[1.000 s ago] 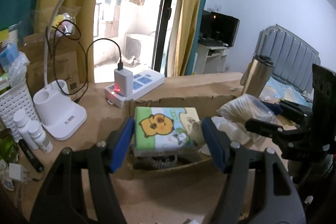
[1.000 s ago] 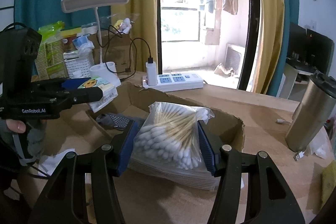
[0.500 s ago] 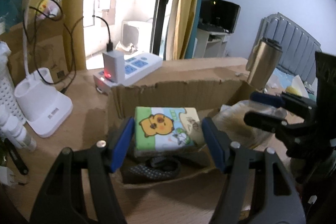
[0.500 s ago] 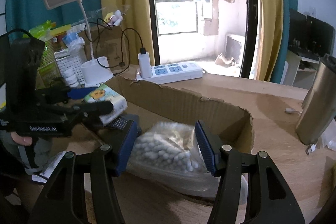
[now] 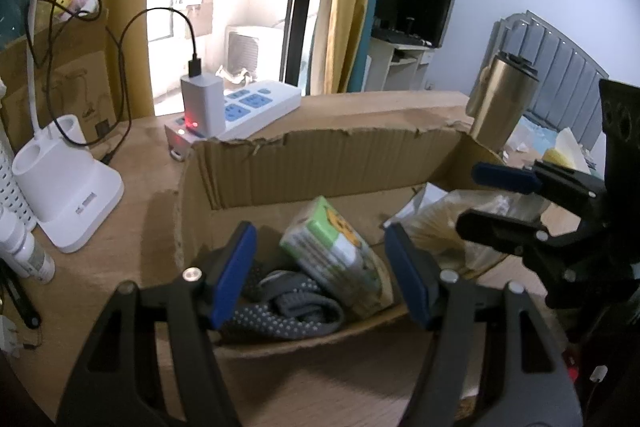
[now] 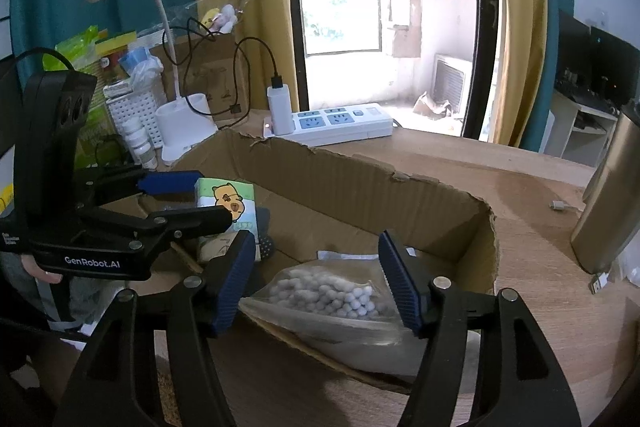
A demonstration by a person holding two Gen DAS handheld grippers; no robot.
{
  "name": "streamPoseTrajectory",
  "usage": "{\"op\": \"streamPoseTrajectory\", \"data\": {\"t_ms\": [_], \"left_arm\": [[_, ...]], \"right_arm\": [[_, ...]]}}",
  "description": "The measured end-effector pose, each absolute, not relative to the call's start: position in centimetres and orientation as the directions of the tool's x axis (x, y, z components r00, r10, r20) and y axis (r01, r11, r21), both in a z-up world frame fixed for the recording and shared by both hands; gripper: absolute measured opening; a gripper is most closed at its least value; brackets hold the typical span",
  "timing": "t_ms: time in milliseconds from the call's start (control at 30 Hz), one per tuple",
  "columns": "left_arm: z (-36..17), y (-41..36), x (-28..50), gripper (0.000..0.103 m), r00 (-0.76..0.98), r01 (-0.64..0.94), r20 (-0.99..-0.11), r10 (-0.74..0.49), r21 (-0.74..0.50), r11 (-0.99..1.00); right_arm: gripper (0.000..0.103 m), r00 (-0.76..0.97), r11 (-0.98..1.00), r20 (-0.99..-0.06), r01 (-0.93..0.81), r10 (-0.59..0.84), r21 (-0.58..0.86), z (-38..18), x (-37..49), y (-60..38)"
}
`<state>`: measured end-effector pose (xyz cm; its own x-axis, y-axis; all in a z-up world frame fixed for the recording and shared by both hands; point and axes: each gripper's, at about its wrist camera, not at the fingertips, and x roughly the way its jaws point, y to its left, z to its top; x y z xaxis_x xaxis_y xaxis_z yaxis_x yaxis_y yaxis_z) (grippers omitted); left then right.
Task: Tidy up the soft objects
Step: 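Lower the tissue pack into the box and open the left gripper while the right gripper releases the swab bag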
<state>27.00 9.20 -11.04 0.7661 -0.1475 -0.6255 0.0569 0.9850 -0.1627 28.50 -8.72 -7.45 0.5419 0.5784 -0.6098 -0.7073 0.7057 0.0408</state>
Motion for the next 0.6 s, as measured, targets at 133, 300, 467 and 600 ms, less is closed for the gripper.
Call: {"op": "streamPoseTrajectory", "data": {"t_ms": [133,300,467,600], "left_arm": [[-10.7,9.1,26.6,0.078,0.78,0.054,-0.61,-0.138,-0.153,0.987],[-10.0,9.2,26.0,0.081,0.796,0.045,-0.594,-0.116,-0.133,0.99],[-9.4,9.4,25.4,0.096,0.806,0.046,-0.579,-0.121,-0.143,0.989],[-8.9,9.0,24.8,0.097,0.813,0.055,-0.569,-0.124,-0.137,0.989]], "right_arm": [[0.078,0.544,0.704,-0.612,-0.71,0.574,0.029,-7.5,28.3,-8.6],[0.081,0.552,0.715,-0.608,-0.698,0.571,0.038,-7.3,28.5,-8.9],[0.084,0.578,0.724,-0.582,-0.689,0.573,0.029,-6.7,28.1,-9.3],[0.084,0.592,0.729,-0.565,-0.684,0.574,0.023,-6.0,27.6,-9.6]]}}
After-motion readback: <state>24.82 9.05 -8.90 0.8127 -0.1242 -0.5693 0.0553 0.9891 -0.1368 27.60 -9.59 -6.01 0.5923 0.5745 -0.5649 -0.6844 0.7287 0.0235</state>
